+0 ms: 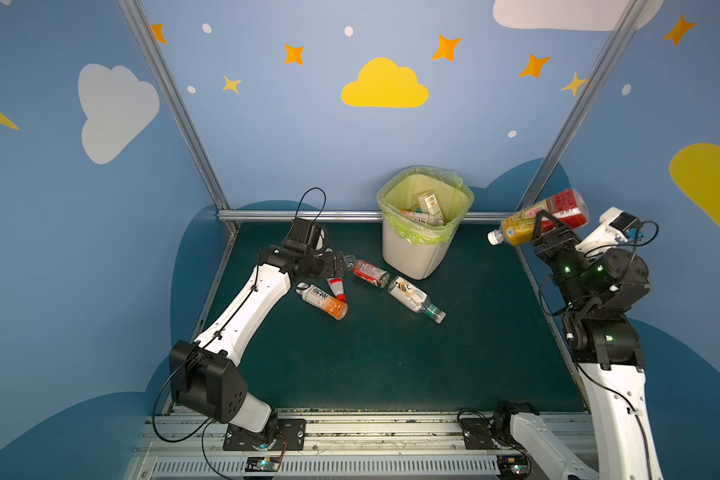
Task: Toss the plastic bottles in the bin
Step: 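Lift the yellow-red bottle over the bin and open the right gripper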
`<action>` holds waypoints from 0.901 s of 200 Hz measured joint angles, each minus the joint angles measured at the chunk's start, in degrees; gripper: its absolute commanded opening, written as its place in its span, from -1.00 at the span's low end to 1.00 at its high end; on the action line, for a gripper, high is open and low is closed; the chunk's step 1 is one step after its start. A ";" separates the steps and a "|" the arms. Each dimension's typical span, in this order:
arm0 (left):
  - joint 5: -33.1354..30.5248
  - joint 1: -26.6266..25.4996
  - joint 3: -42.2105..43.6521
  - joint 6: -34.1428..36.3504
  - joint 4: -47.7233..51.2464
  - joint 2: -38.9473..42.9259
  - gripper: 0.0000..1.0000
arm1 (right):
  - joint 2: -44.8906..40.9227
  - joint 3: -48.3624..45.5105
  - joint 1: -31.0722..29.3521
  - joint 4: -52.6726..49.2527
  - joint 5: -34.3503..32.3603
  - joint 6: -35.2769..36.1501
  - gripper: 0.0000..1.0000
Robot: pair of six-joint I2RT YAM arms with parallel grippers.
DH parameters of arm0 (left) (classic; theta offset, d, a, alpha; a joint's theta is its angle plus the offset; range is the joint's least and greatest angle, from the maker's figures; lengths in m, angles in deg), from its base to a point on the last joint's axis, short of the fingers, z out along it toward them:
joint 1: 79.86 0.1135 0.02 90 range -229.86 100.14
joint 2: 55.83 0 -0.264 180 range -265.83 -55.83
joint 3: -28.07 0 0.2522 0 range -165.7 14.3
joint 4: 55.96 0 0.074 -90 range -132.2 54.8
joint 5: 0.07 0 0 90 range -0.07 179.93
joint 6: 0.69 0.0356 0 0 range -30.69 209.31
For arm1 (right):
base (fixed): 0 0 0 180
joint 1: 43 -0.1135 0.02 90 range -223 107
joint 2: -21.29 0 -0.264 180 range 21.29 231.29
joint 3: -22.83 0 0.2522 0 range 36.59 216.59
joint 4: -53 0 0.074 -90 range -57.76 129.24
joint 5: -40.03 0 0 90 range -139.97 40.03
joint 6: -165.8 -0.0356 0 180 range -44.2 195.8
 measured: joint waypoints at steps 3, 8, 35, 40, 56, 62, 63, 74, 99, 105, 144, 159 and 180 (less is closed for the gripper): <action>-0.02 0.00 0.00 -0.33 -0.07 0.00 1.00 | 1.27 0.79 -1.03 1.62 -0.35 0.74 0.21; -0.02 0.00 0.02 -0.61 -0.17 0.00 0.99 | 2.97 2.21 -2.25 3.61 -0.76 1.88 0.22; -0.04 0.00 -0.11 -1.84 -0.28 0.02 1.00 | 20.65 19.08 -6.73 8.26 0.24 6.73 0.37; -0.04 0.00 -0.20 -1.92 -0.28 0.00 0.99 | 24.24 22.84 -7.17 7.76 0.70 7.45 0.44; -0.09 0.00 -0.83 -2.23 -0.11 0.02 1.00 | 37.20 35.95 -8.04 3.87 3.15 9.31 0.67; -0.15 0.00 -1.16 -2.29 -0.04 0.02 1.00 | 41.22 39.63 -8.15 1.53 4.31 9.88 0.73; -0.15 0.00 -1.20 -2.29 -0.04 0.02 0.99 | 42.01 40.19 -8.17 1.14 4.68 9.88 0.74; -0.35 0.00 -1.84 -2.47 0.09 0.07 0.99 | 46.07 42.05 -8.37 -2.19 6.34 10.40 0.80; -1.01 0.00 -2.14 -2.69 0.46 0.68 0.99 | 45.72 34.49 -8.02 -7.17 7.69 10.51 0.82; -1.18 0.00 -2.12 -2.82 0.61 0.85 0.99 | 44.76 33.07 -7.63 -8.02 7.85 10.43 0.82; -1.55 0.00 -2.12 -3.89 0.98 1.31 0.98 | 34.25 31.28 -1.90 -11.08 9.64 9.05 0.82; -1.33 0.00 -2.10 -4.66 1.09 1.22 0.92 | 29.22 30.01 0.28 -10.47 10.45 8.04 0.81; -0.66 0.00 -1.60 -6.14 0.92 1.09 0.83 | 23.43 26.97 1.49 -10.34 12.17 6.97 0.81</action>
